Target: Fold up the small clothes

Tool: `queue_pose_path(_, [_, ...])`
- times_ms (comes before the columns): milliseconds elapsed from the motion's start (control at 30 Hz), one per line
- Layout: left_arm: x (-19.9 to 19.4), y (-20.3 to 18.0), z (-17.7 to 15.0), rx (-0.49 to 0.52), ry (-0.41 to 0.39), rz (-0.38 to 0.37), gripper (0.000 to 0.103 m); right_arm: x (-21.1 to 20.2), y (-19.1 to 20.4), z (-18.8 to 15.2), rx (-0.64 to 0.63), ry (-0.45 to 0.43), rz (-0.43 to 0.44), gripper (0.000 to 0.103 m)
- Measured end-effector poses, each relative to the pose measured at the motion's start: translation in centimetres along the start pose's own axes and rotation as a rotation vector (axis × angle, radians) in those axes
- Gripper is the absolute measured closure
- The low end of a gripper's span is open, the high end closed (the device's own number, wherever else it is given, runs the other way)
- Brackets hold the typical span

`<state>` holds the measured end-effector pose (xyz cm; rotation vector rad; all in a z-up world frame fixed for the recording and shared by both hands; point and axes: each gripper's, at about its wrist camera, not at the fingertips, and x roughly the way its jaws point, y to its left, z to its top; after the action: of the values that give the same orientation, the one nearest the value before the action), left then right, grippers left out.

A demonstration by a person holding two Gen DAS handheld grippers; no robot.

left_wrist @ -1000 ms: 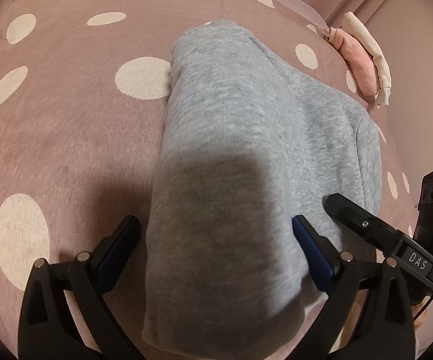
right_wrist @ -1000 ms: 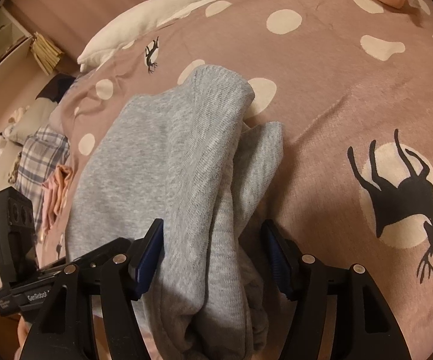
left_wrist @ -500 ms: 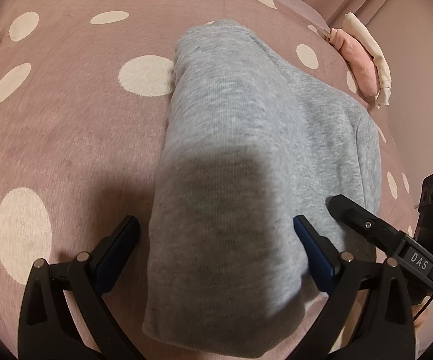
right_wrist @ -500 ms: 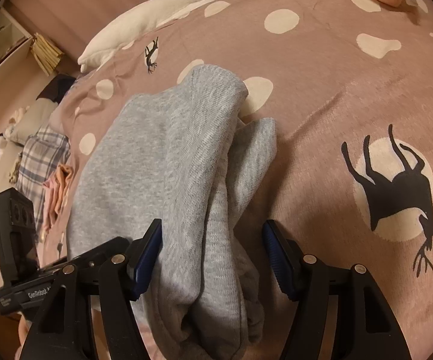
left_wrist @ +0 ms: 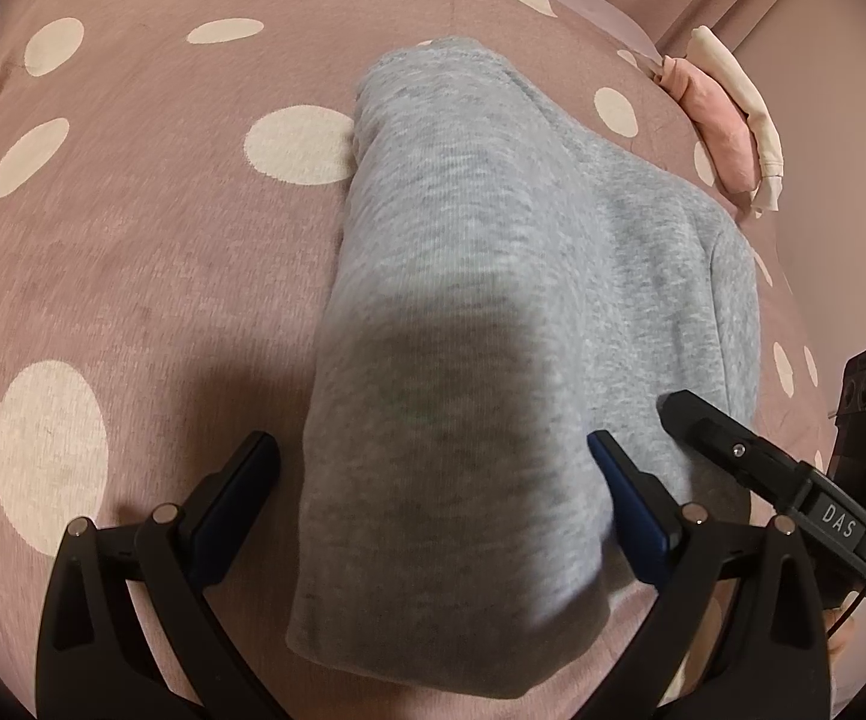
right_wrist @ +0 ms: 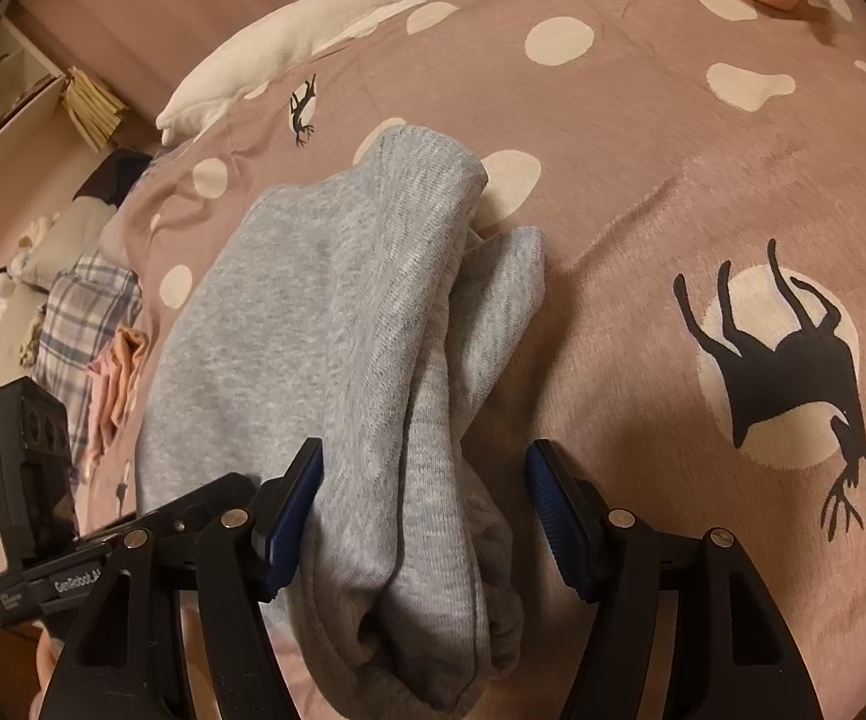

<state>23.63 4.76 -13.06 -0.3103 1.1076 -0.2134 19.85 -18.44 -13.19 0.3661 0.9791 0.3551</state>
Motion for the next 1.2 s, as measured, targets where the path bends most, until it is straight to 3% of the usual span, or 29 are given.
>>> queue_pose_path(1200, [-0.13, 0.04, -0.36, 0.000, 0.001, 0.002, 0.002, -0.29, -0.26, -0.43, 0.000, 0.001, -0.001, 0.035])
